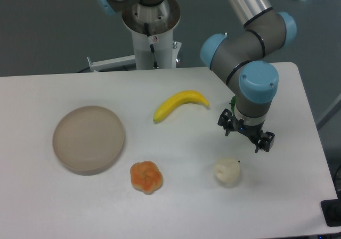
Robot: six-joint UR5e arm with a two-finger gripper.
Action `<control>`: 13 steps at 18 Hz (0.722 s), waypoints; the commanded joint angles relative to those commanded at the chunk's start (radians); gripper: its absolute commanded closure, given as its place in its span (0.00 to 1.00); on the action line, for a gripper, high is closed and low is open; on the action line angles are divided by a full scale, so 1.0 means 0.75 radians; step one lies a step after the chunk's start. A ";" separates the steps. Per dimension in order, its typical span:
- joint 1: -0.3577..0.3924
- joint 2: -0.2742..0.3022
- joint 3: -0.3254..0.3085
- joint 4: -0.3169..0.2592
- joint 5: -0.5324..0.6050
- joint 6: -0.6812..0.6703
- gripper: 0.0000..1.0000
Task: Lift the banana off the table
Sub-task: 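Move the gripper over the yellow banana and lower onto it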
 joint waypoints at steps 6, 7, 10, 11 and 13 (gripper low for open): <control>-0.004 0.035 -0.037 0.002 -0.031 0.000 0.00; -0.004 0.041 -0.065 0.008 -0.033 0.000 0.00; -0.022 0.118 -0.216 0.025 -0.033 0.030 0.00; -0.027 0.153 -0.265 0.023 -0.035 0.069 0.00; -0.065 0.237 -0.390 0.025 -0.065 0.157 0.00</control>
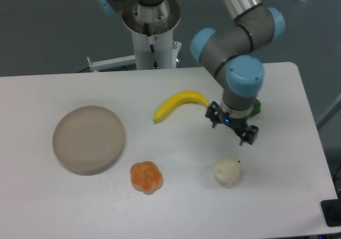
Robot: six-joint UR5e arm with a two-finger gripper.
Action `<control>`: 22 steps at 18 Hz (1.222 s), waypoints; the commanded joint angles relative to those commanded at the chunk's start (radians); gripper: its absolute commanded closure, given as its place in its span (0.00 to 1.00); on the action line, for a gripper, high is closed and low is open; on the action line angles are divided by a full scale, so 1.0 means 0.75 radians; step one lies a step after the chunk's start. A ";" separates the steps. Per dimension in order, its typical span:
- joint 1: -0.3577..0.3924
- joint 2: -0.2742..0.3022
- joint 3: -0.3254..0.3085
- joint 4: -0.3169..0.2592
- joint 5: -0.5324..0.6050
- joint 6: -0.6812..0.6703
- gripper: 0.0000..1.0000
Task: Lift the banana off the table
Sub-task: 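Move the gripper over the yellow banana and lower onto it, then close the gripper around the middle of the banana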
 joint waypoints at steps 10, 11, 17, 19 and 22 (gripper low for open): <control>-0.088 0.242 -0.421 0.010 -0.004 0.004 0.00; -0.090 0.242 -0.444 0.022 -0.002 0.012 0.00; -0.092 0.219 -0.542 0.208 0.000 0.012 0.00; -0.092 0.215 -0.549 0.223 -0.002 0.010 0.00; -0.092 0.193 -0.555 0.260 0.000 0.010 0.00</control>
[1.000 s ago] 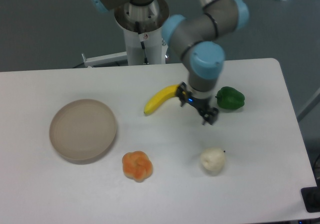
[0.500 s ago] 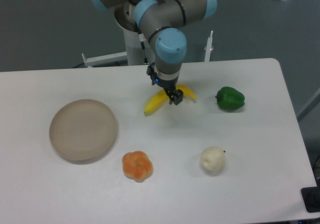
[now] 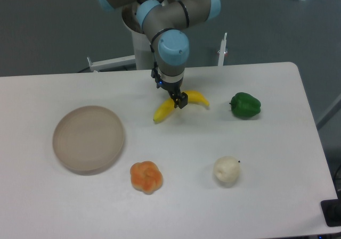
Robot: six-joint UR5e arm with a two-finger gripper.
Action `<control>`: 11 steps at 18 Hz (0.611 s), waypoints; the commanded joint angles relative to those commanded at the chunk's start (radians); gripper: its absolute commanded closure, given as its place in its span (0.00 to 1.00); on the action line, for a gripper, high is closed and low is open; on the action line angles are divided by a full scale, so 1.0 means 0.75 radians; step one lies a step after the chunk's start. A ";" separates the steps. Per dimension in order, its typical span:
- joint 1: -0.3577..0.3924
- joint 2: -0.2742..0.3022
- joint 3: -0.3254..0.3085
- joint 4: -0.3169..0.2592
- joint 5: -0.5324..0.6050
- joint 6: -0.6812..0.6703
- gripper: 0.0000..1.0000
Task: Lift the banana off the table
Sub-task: 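Close the gripper around the middle of the banana, then lift the banana and carry it toward the green pepper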
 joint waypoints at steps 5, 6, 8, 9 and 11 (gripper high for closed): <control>-0.004 -0.029 -0.012 0.051 -0.002 -0.008 0.00; -0.004 -0.033 -0.012 0.059 -0.002 -0.004 0.00; -0.004 -0.035 -0.012 0.064 -0.002 -0.012 0.21; -0.004 -0.035 -0.010 0.064 -0.002 -0.016 0.29; -0.004 -0.035 -0.010 0.064 -0.002 -0.018 0.38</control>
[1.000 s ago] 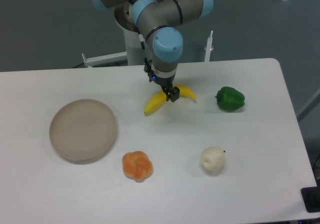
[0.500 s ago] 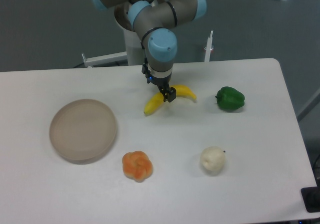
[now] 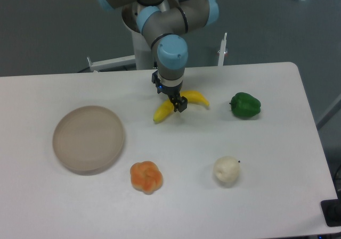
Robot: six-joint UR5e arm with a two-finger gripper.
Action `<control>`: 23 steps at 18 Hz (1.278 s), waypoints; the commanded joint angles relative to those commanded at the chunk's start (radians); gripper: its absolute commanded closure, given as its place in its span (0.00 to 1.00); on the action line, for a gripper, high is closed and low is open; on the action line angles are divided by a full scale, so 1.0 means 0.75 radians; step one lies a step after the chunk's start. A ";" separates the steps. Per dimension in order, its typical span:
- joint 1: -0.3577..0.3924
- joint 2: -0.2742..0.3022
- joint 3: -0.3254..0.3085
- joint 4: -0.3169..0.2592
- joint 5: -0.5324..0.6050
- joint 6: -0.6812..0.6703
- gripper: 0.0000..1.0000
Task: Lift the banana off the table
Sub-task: 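Lift the banana and carry it toward the green pepper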
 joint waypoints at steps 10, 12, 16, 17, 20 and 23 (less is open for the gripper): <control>0.008 0.025 0.149 -0.037 0.016 -0.072 0.67; 0.012 0.022 0.200 -0.080 0.018 -0.074 0.67; 0.051 0.020 0.333 -0.135 0.010 -0.072 0.67; 0.055 0.018 0.362 -0.135 0.008 -0.072 0.67; 0.065 -0.016 0.437 -0.135 0.020 -0.072 0.67; 0.090 -0.049 0.521 -0.149 0.018 -0.072 0.67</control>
